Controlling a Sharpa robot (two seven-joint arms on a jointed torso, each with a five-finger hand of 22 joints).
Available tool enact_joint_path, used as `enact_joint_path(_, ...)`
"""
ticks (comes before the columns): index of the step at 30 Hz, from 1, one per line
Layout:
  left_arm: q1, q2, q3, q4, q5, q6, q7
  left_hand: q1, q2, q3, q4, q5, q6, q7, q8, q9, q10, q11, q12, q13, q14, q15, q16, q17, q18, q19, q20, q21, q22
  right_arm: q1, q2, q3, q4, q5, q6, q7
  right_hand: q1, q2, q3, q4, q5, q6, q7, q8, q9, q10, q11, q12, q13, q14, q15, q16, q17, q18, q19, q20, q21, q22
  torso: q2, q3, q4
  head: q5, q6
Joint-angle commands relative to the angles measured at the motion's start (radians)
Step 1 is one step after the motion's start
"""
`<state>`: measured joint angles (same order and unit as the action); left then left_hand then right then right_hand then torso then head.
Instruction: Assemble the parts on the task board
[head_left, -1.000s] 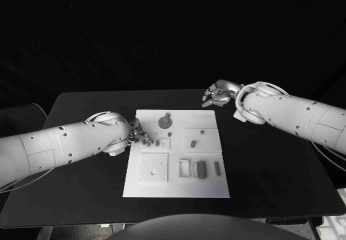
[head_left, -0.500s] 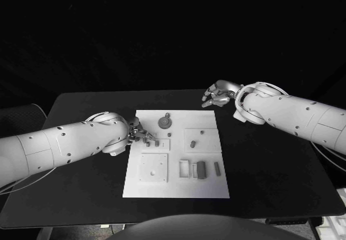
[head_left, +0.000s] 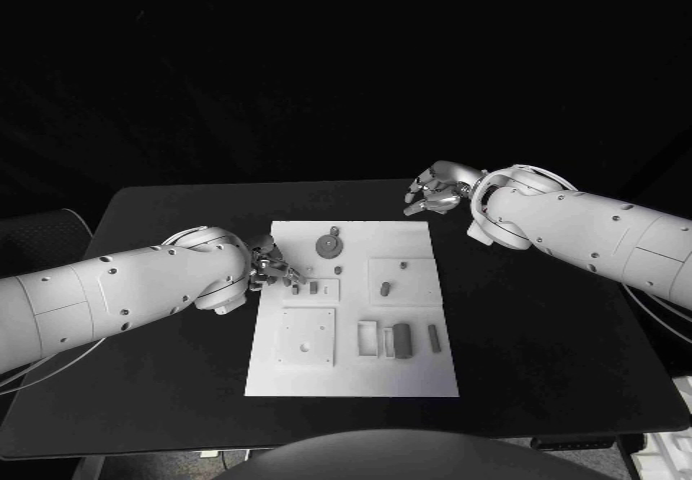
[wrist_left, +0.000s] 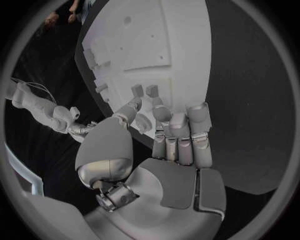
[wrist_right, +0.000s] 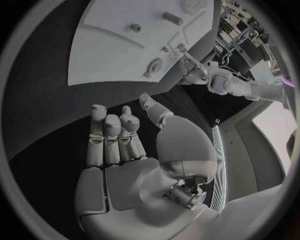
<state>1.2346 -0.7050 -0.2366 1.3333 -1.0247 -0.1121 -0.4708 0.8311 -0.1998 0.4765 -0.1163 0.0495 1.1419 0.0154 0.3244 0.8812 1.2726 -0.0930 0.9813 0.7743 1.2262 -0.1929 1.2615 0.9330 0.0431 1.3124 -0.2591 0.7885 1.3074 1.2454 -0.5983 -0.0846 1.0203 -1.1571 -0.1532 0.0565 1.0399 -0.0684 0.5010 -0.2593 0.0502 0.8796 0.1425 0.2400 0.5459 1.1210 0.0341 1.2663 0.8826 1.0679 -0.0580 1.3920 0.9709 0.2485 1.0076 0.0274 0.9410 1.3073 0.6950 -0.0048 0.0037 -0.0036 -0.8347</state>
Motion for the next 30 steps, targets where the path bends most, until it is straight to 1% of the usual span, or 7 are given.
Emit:
enact_joint_path(1,-0.003,-0.008,0.000,0.015,0.050,-0.010,0.077,0.004,0.021,-0.010,-0.021,-0.002,-0.034,0.010,-0.019,-0.004,-0.017,0.006,-0.011,-0.003,-0.014,0.004,-0.011,-0.005,0.041,-0.015,0.000,-0.012,0.009,-0.002,-0.002,0.000,0.000,-0.002,0.010,0.003,-0.011,0.001,0.001,0.007,0.002,-0.001,0.008,-0.004,0.001,-0.005,0.004,0.000,-0.001,0.001,-0.008,-0.002,-0.002,0.013,0.005,-0.001,-0.006,0.012,0.000,-0.0004,0.0009,-0.001,0.000)
enact_joint_path(5,-0.008,-0.026,0.000,0.032,0.082,0.009,0.106,0.020,0.052,-0.025,-0.063,-0.001,-0.049,0.018,-0.031,-0.011,-0.030,0.015,-0.016,-0.005,-0.026,0.013,-0.016,-0.007,0.038,-0.027,0.002,-0.019,0.009,-0.004,-0.003,0.000,0.000,-0.002,0.011,0.003,-0.011,0.001,0.001,0.007,0.002,-0.001,0.008,-0.004,0.001,-0.005,0.004,0.000,-0.001,0.001,-0.008,-0.002,-0.002,0.013,0.005,-0.001,-0.006,0.012,0.000,-0.0001,0.0015,0.000,-0.001)
enact_joint_path(8,-0.009,-0.037,0.000,0.038,0.085,0.035,0.108,0.021,0.097,-0.037,-0.109,-0.002,-0.081,0.034,-0.057,-0.028,-0.050,0.030,-0.029,-0.012,-0.046,0.027,-0.030,-0.013,0.032,-0.049,0.008,-0.035,0.006,-0.004,-0.003,0.000,-0.001,-0.001,0.010,0.003,-0.011,0.001,0.001,0.007,0.002,-0.001,0.008,-0.004,0.001,-0.005,0.004,0.000,-0.001,0.001,-0.008,-0.002,-0.002,0.013,0.005,-0.001,-0.006,0.012,0.000,0.0000,0.0017,-0.001,-0.003)
enact_joint_path(9,-0.010,-0.040,0.000,0.039,0.085,0.037,0.111,0.019,0.103,-0.040,-0.119,-0.001,-0.084,0.036,-0.062,-0.033,-0.051,0.032,-0.029,-0.012,-0.048,0.029,-0.031,-0.014,0.032,-0.050,0.008,-0.037,0.006,-0.004,-0.004,0.000,-0.001,-0.001,0.011,0.003,-0.011,0.001,0.001,0.007,0.002,-0.001,0.008,-0.004,0.001,-0.005,0.004,0.000,-0.001,0.001,-0.008,-0.002,-0.002,0.013,0.005,-0.001,-0.006,0.012,0.000,0.0003,0.0018,0.000,-0.005)
enact_joint_path(14,-0.011,-0.047,0.000,0.041,0.087,0.036,0.110,0.020,0.116,-0.041,-0.148,-0.001,-0.090,0.042,-0.073,-0.047,-0.063,0.039,-0.037,-0.018,-0.059,0.035,-0.040,-0.019,0.031,-0.059,0.010,-0.045,0.005,-0.004,-0.005,0.000,-0.001,-0.001,0.010,0.003,-0.011,0.001,0.001,0.007,0.002,-0.001,0.008,-0.004,0.002,-0.005,0.004,0.000,-0.001,0.001,-0.008,-0.002,-0.002,0.013,0.005,-0.001,-0.006,0.012,0.000,0.0007,0.0012,0.001,-0.006)
enact_joint_path(23,-0.011,-0.043,0.000,0.036,0.085,0.033,0.099,0.024,0.117,-0.039,-0.160,-0.001,-0.087,0.043,-0.074,-0.050,-0.062,0.039,-0.037,-0.019,-0.059,0.036,-0.041,-0.020,0.032,-0.058,0.010,-0.046,0.005,-0.004,-0.005,0.000,-0.001,-0.001,0.011,0.003,-0.011,0.001,0.001,0.007,0.002,-0.001,0.008,-0.004,0.002,-0.005,0.004,0.000,-0.001,0.001,-0.008,-0.002,-0.002,0.013,0.005,-0.001,-0.006,0.012,0.000,0.0001,-0.0003,0.003,-0.006)
enact_joint_path(30,-0.011,-0.035,0.000,0.027,0.074,0.029,0.096,0.051,0.132,-0.024,-0.171,-0.001,-0.084,0.042,-0.075,-0.055,-0.060,0.038,-0.036,-0.021,-0.056,0.035,-0.039,-0.021,0.034,-0.054,0.009,-0.046,0.006,-0.005,-0.004,0.000,-0.001,0.000,0.011,0.003,-0.011,0.001,0.001,0.007,0.002,-0.001,0.008,-0.004,0.002,-0.005,0.004,0.000,-0.001,0.001,-0.008,-0.002,-0.002,0.013,0.005,-0.001,-0.006,0.012,0.000,0.0004,-0.0008,0.004,-0.007)
